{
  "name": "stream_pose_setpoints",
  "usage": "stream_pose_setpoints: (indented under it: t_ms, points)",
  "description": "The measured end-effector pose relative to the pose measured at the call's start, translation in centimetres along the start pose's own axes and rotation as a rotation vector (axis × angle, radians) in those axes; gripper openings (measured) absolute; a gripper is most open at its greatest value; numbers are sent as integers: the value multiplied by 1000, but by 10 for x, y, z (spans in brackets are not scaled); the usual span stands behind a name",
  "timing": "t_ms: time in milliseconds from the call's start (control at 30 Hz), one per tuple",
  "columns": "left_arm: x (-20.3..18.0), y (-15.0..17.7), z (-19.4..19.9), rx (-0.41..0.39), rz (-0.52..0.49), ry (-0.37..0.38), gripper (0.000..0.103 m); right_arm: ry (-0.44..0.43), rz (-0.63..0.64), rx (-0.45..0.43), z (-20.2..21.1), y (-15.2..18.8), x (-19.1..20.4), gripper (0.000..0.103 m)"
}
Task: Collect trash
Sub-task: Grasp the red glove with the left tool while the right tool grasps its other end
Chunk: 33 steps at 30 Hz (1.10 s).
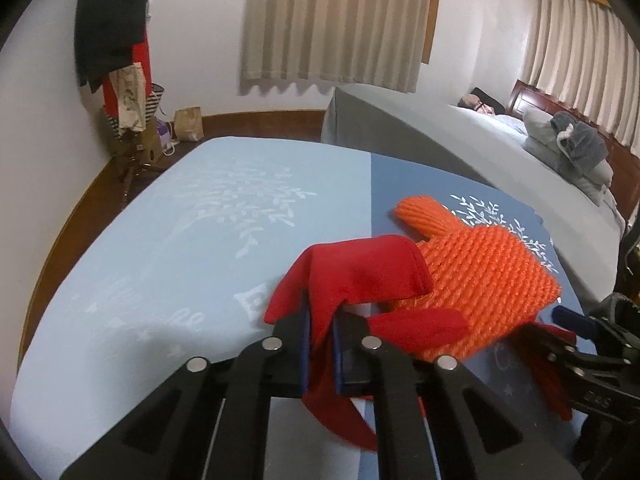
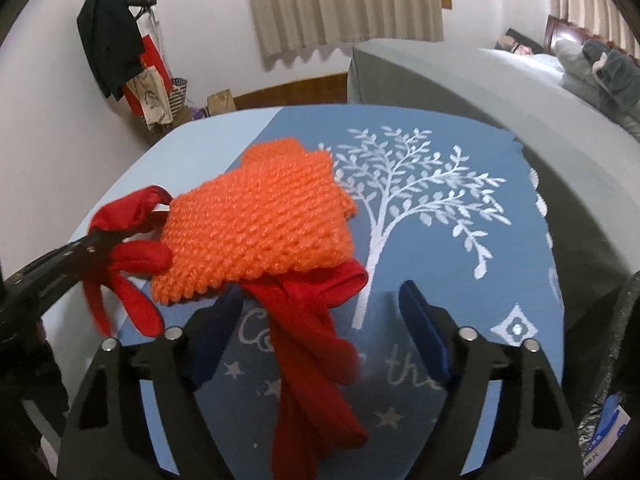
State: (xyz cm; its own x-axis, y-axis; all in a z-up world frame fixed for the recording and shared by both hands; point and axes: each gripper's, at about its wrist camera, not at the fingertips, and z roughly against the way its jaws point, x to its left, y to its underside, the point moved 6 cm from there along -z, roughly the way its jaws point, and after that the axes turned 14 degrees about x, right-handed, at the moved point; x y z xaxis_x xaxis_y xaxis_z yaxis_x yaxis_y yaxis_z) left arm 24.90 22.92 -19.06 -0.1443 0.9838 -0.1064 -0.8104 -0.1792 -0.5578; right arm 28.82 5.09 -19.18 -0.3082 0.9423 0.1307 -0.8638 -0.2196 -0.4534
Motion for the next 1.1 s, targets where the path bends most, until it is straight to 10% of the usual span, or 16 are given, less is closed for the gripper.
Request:
stream_pose_setpoints:
  t_ms: [300,1100]
  points:
    - [-10,23,10,22,-17,6,9,-67,12,25,0,6,7,13]
    - [-55,31,32,2,-97,45,9,-41,-87,-127,92,32,-40,12]
